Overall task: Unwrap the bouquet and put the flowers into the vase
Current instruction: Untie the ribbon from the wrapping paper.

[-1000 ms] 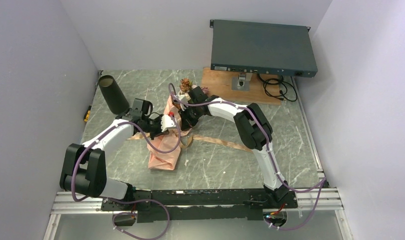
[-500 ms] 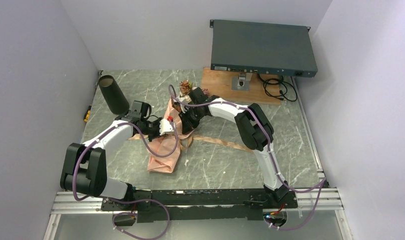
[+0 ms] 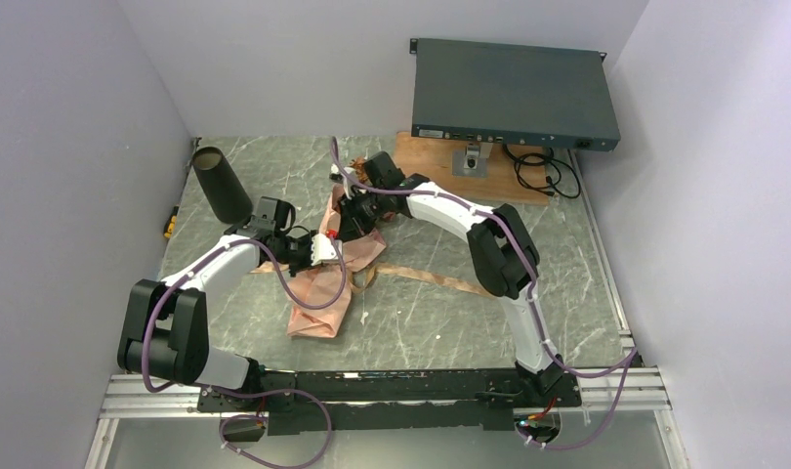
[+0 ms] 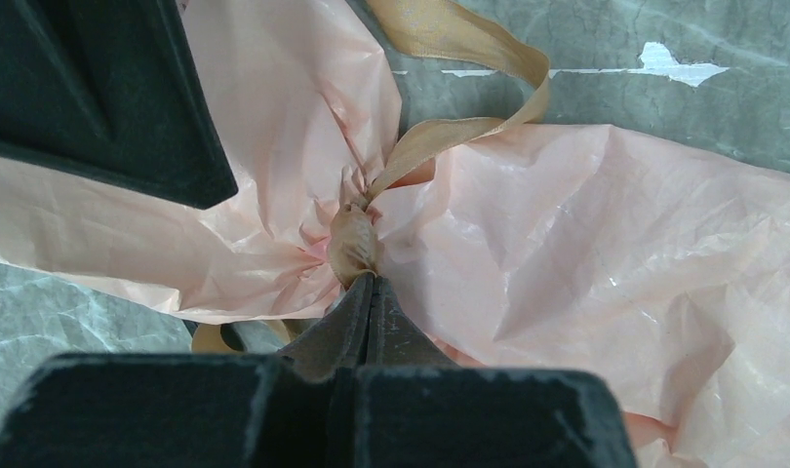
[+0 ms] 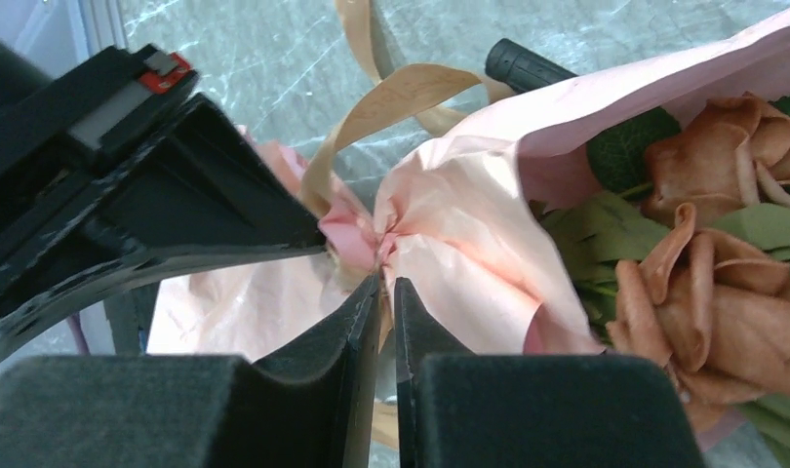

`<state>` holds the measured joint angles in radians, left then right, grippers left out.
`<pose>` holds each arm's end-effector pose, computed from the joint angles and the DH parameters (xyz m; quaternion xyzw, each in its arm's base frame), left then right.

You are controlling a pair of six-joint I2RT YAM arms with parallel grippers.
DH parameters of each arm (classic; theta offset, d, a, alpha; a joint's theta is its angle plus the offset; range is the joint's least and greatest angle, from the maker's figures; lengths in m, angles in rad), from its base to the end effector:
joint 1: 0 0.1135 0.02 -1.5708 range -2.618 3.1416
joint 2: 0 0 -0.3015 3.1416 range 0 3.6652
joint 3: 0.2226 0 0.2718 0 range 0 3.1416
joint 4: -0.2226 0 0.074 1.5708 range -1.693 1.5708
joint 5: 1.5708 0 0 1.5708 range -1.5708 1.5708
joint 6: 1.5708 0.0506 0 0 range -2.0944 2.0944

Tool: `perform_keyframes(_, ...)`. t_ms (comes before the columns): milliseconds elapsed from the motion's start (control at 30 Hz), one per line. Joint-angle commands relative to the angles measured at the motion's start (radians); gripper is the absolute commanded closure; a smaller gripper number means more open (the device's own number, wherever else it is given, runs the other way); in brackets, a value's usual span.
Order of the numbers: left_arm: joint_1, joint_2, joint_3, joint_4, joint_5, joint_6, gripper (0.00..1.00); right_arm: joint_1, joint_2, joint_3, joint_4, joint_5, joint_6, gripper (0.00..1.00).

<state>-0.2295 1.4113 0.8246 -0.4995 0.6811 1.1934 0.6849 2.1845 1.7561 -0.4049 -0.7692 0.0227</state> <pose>0.2643 -0.0945 0.2141 0.6582 0.6407 -0.1825 0.3507 0.3912 0.3650 0.2228 -0.4090 0.7737 0.4440 0.1922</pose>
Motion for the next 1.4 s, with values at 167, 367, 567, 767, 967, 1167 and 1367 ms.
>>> perform_keyframes(167, -0.004, -0.007, 0.025, -0.020, 0.040, 0.007, 1.00, 0.015, 0.143, 0.038, 0.058, 0.099, -0.039, 0.95)
perform_keyframes(367, -0.038, -0.012, 0.096, 0.022, 0.041, -0.084, 1.00, 0.036, 0.190, -0.014, 0.073, 0.182, -0.091, 1.00)
perform_keyframes(567, -0.109, -0.050, 0.186, 0.108, 0.062, -0.224, 1.00, 0.039, 0.223, -0.013, 0.044, 0.221, -0.116, 1.00)
perform_keyframes(767, -0.051, -0.079, 0.126, 0.043, 0.031, -0.193, 1.00, 0.039, 0.225, -0.030, 0.028, 0.229, -0.137, 1.00)
perform_keyframes(967, -0.071, -0.091, 0.125, -0.104, 0.108, -0.053, 0.47, 0.039, 0.215, -0.044, 0.028, 0.219, -0.137, 1.00)
perform_keyframes(1167, -0.165, 0.001, 0.150, -0.228, 0.070, 0.091, 0.44, 0.039, 0.222, -0.032, 0.019, 0.211, -0.133, 1.00)
perform_keyframes(1367, -0.262, 0.121, 0.177, -0.234, -0.076, 0.097, 0.43, 0.038, 0.224, -0.036, 0.019, 0.203, -0.126, 1.00)
